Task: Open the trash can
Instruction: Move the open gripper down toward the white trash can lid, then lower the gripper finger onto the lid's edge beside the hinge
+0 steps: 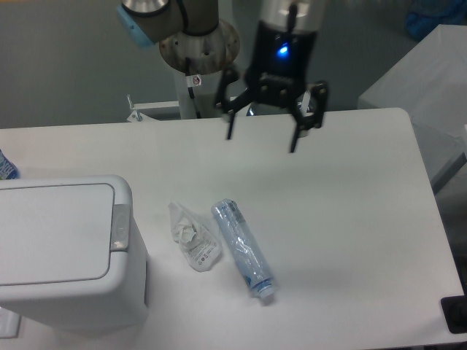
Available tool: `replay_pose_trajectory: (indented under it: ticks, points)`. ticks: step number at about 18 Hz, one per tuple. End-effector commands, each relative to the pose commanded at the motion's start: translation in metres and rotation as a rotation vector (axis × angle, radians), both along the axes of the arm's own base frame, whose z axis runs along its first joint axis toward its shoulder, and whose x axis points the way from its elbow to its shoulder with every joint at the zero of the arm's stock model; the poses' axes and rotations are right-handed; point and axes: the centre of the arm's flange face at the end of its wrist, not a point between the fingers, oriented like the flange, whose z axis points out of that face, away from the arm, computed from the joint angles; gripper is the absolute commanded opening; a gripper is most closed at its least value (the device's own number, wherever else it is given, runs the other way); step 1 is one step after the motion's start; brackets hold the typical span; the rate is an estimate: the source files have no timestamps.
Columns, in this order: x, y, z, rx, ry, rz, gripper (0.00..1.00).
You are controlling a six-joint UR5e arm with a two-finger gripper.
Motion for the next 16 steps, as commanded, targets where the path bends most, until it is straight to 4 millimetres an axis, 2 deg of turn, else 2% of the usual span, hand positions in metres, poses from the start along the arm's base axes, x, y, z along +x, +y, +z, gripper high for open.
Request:
replay_pose_trajectory:
  ticks: [2,6,11,16]
  points:
    - [0.008,0.02,-0.008,0.024,-0.048,0.067,1.0]
    - [0.027,0.055,-0.029,0.032,-0.106,0.091,1.0]
    - [0.045,0.078,-0.046,0.015,-0.16,0.1,1.0]
    - [0.052,0.089,-0.059,-0.003,-0.193,0.11,1.0]
